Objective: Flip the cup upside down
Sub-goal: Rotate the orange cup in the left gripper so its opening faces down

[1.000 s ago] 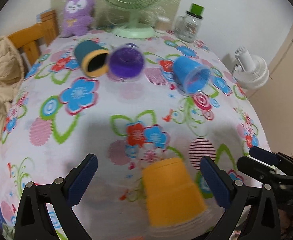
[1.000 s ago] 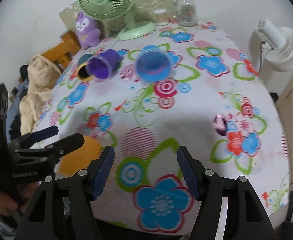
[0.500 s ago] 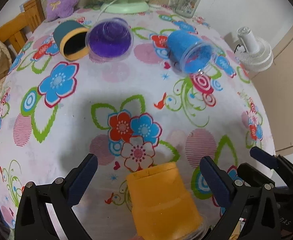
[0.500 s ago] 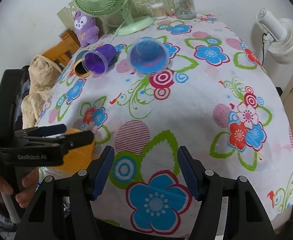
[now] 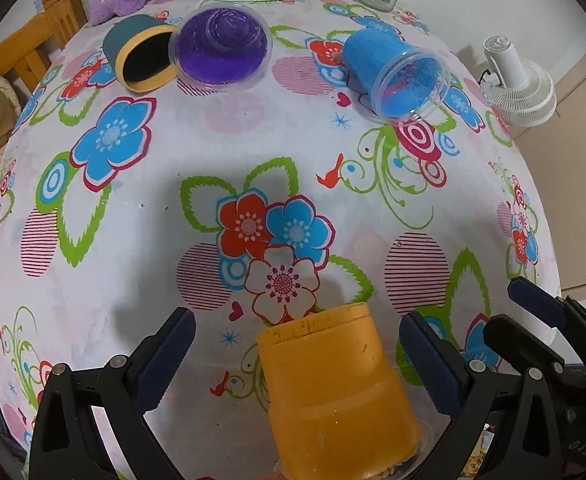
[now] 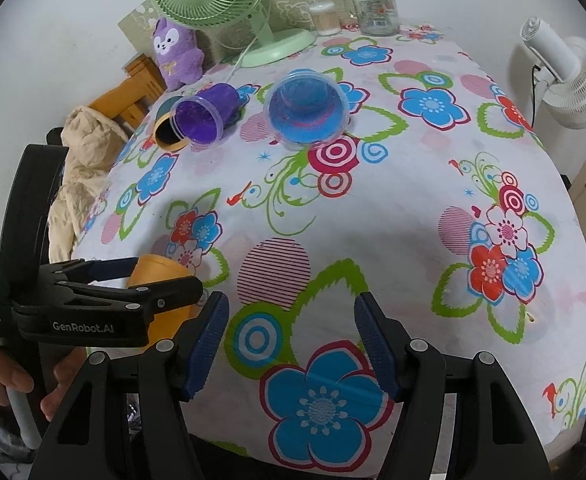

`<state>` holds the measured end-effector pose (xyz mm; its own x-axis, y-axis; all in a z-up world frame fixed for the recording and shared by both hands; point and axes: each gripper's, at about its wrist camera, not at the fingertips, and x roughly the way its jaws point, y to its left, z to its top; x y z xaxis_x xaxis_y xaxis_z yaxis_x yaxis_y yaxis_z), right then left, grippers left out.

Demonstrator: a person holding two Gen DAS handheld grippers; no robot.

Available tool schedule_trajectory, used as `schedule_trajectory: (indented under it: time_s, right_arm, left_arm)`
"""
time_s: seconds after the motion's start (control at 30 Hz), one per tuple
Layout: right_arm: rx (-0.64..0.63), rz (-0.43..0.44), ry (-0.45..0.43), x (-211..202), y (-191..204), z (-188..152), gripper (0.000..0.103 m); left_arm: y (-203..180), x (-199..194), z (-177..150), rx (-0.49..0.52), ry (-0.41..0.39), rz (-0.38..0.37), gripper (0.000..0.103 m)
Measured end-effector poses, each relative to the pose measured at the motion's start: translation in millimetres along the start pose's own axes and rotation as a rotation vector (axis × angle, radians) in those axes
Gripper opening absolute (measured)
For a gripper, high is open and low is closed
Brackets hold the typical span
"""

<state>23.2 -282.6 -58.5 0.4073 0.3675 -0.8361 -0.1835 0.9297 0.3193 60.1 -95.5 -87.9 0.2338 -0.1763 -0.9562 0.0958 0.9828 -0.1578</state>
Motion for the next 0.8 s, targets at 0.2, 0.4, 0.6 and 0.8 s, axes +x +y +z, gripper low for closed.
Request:
schedule_trajectory:
  time_s: [0.2, 0.4, 0.6, 0.8]
  right_arm:
    - [0.002, 0.003, 0.004, 0.3, -1.6, -0.2, 0.069]
    - [0.002, 0.004, 0.007, 1.0, -2.1, -0.7, 0.069]
    - [0.01, 0.0, 0.007, 1.7, -3.7, -0.4, 0.069]
    - [0.01, 0.001, 0.003, 0.2, -4.5, 0.3, 0.069]
  left_arm:
    - [1.8, 1.6, -2.8, -0.011, 0.014, 0.002, 0.097]
    - [1.3, 7.5, -4.5, -0.01, 0.037, 0.04, 0.083]
    - [2.0, 6.4, -3.4, -0.012, 0.031, 0.043, 0.071]
    - [5.5, 2.2, -0.3, -0.016, 0.038, 0.019, 0.058]
